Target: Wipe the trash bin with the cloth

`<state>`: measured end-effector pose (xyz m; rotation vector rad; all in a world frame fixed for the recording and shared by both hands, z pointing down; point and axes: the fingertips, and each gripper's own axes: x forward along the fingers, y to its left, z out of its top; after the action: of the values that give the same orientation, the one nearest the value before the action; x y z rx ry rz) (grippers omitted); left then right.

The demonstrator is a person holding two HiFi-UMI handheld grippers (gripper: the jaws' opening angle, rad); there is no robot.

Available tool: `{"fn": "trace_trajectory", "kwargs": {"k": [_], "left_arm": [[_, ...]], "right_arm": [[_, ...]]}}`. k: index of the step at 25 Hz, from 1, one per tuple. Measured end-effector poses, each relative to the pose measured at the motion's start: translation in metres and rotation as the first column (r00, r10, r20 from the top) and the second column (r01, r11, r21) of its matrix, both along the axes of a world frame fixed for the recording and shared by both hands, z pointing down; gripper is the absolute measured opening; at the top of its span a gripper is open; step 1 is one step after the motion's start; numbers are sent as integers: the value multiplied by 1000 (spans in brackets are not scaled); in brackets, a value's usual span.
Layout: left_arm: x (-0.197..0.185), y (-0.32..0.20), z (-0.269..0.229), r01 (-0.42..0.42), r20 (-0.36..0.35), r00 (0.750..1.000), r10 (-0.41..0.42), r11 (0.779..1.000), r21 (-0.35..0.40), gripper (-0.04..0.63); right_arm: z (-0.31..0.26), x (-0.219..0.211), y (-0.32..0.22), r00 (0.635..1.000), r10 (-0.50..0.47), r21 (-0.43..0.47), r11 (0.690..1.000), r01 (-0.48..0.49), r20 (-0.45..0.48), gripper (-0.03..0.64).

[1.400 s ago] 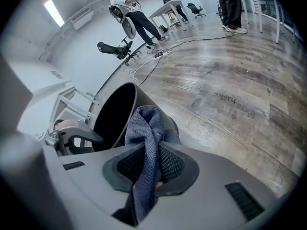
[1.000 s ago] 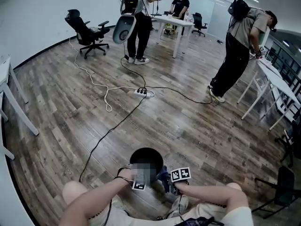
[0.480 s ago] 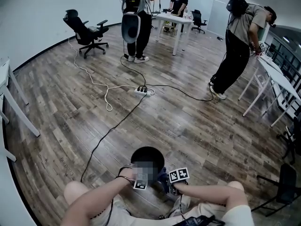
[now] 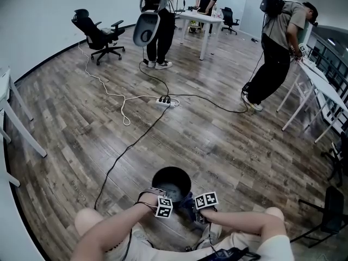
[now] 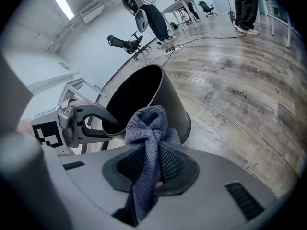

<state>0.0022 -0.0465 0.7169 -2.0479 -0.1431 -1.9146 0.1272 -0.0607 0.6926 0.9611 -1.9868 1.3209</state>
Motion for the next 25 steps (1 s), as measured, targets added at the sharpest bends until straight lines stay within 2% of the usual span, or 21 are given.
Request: {"fn": "trace_trajectory", "kwargs": {"k": [25], "left_arm": [[-3,3,5,-4,19,1000,4,1000,-2,140]], "right_arm": [[10,-2,-1,1000,10,-4,1000,-10,5,61]]}}
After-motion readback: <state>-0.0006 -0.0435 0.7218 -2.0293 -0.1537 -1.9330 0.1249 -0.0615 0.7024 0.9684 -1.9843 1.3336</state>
